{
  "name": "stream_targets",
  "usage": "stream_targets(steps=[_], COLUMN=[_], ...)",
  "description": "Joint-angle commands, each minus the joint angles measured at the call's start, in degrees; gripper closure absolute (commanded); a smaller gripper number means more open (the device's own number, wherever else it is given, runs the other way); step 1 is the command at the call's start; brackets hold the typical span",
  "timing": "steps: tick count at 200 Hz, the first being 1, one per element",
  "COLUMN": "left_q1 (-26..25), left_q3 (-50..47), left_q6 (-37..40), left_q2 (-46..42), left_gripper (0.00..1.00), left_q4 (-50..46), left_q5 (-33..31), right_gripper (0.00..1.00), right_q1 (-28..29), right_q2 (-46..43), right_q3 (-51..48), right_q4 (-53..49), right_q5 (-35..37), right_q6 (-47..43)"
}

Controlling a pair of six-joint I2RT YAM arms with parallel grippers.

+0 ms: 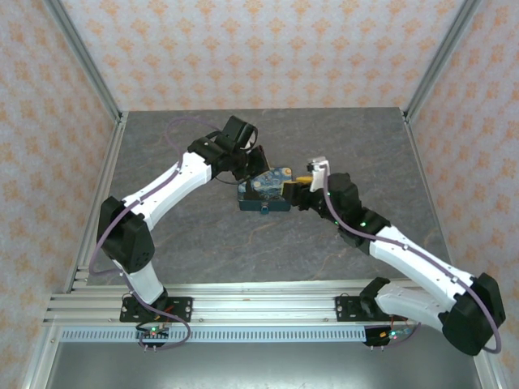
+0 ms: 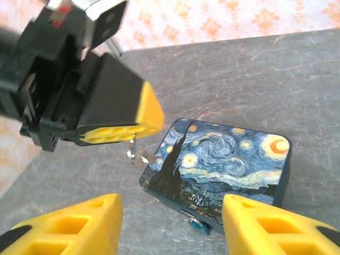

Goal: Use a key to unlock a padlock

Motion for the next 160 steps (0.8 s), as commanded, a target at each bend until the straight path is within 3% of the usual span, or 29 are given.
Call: stream_targets(steps=[1,57,121,160], left_q1=[0.15,-0.08,-1.64,-1.82], left_q3=[-3.65,-21.0,-37.06,-40.31], left_q6=[9.3,16.24,9.09,1.51], left_q2=[-4.06,-15.35,-21.19,-19.41], left_gripper=[1.0,1.0,1.0,1.0], left_q4=[6.36,30.98,58.47,69.04], left_q5=[-7.24,-16.64,-26.75,-28.09], right_gripper=[0.46,0.43,0.42,0.4], right_q1=[-2.33,-4.71,-3.41,0.65], right_q2=[-1.49,6.92,16.78,21.7], right_q3=[-4.3,-8.37,-5.37,-2.07], right_q4=[7.95,31.81,47.65,53.9], right_q5=[-3.0,-6.01,-3.45,2.22], right_q6=[17.6,46.97,67.4,74.78])
